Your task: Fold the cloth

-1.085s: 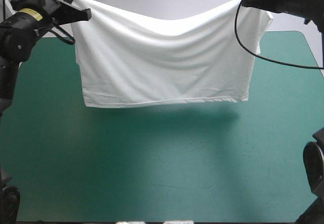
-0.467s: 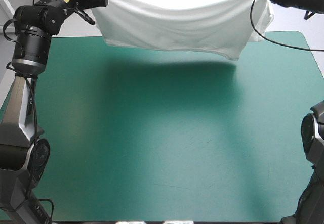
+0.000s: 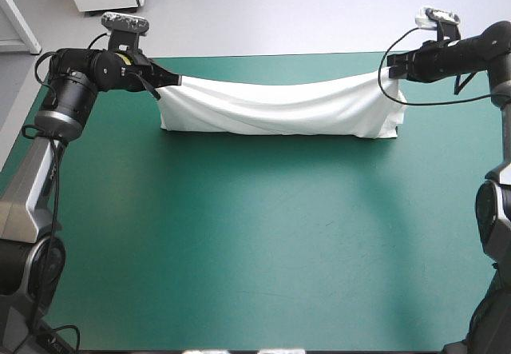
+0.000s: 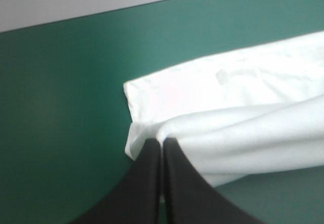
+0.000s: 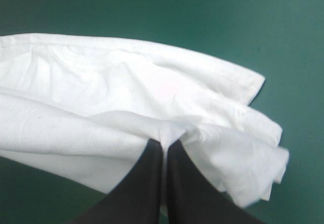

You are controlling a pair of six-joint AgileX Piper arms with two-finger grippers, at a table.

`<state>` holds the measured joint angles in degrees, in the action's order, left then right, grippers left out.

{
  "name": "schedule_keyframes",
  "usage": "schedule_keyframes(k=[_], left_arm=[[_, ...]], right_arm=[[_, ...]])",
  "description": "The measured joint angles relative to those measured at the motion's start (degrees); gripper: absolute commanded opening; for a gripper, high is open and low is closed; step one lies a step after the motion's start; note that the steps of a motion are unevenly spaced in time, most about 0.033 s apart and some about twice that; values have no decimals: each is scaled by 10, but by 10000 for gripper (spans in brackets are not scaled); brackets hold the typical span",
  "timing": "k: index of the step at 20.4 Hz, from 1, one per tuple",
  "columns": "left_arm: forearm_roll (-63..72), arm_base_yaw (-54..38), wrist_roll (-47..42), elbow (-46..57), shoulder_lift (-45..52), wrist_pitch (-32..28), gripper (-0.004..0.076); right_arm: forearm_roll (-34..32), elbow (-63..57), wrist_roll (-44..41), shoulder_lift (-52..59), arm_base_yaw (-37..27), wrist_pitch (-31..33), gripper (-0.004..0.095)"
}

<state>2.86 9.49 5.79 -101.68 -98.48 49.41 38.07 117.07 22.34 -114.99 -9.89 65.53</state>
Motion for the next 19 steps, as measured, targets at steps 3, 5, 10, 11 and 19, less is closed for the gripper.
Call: schedule_keyframes(k=[3, 5, 10, 11, 19], left_arm=[[0, 0, 0, 85, 30, 7, -9], [1, 0, 0, 135, 44, 8, -9], [17, 0, 2, 250, 80, 21, -9], [18, 0, 2, 262, 87, 22, -9], [29, 0, 17, 375, 127, 23, -9]], right_arm=[[1, -104, 18, 37, 0, -12, -17], [4, -152, 30, 52, 1, -18, -17], [-68, -286, 31, 98, 42, -25, -17], [-80, -302, 29, 104, 47, -25, -17], [-158, -435, 0, 160, 65, -31, -17]])
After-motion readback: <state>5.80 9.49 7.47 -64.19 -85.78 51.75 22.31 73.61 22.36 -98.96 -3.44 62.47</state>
